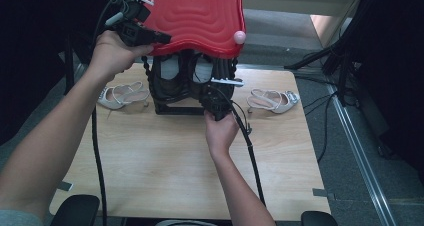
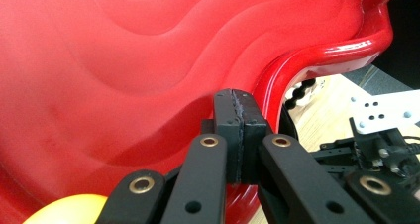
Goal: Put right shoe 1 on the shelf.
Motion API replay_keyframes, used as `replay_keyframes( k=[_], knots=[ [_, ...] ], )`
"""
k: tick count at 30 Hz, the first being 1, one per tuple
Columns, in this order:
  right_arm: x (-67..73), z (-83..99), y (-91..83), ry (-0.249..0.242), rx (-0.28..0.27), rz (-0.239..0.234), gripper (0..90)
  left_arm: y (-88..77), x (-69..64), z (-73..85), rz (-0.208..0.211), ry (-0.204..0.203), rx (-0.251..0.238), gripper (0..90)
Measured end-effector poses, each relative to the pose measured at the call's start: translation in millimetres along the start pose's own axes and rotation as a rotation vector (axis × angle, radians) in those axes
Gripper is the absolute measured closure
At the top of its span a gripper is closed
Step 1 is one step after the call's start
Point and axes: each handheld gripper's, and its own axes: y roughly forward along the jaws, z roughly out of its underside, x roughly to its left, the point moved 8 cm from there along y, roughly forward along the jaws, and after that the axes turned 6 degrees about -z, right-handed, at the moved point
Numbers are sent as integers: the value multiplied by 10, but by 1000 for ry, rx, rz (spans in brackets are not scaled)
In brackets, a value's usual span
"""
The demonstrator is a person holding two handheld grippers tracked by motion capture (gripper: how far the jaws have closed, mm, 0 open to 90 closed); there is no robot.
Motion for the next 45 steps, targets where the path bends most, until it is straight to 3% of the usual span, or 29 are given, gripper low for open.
replay_keyframes(
  k=[7,15,18,20,23,27,32,34,39,45],
  knots=[
    [-28,-105,93,-17,-29,48,900,0,1,0,0,2,-1,900],
    [-82,-166,146,-25,-41,64,900,0,1,0,0,3,-2,900],
    [-156,-150,147,-3,-25,111,898,2,4,-1,-1,3,-4,900],
    [-159,-150,127,25,-40,71,873,1,2,-1,0,4,-3,900],
    [-96,-149,36,3,-60,32,850,0,5,-1,-2,3,2,900],
    [-83,-98,-39,-7,-42,22,851,2,6,-5,-6,-2,1,900],
    [-154,-15,-146,16,-18,4,851,-6,4,-30,1,-15,-4,891],
    [-172,19,-199,9,-10,-3,850,-37,-5,-66,20,-36,-13,832],
    [-198,123,-342,-3,23,-21,837,-169,-39,-102,39,-34,-24,762],
    [-258,210,-516,-20,38,-37,794,-393,-83,-34,70,-42,-25,661]
  ],
)
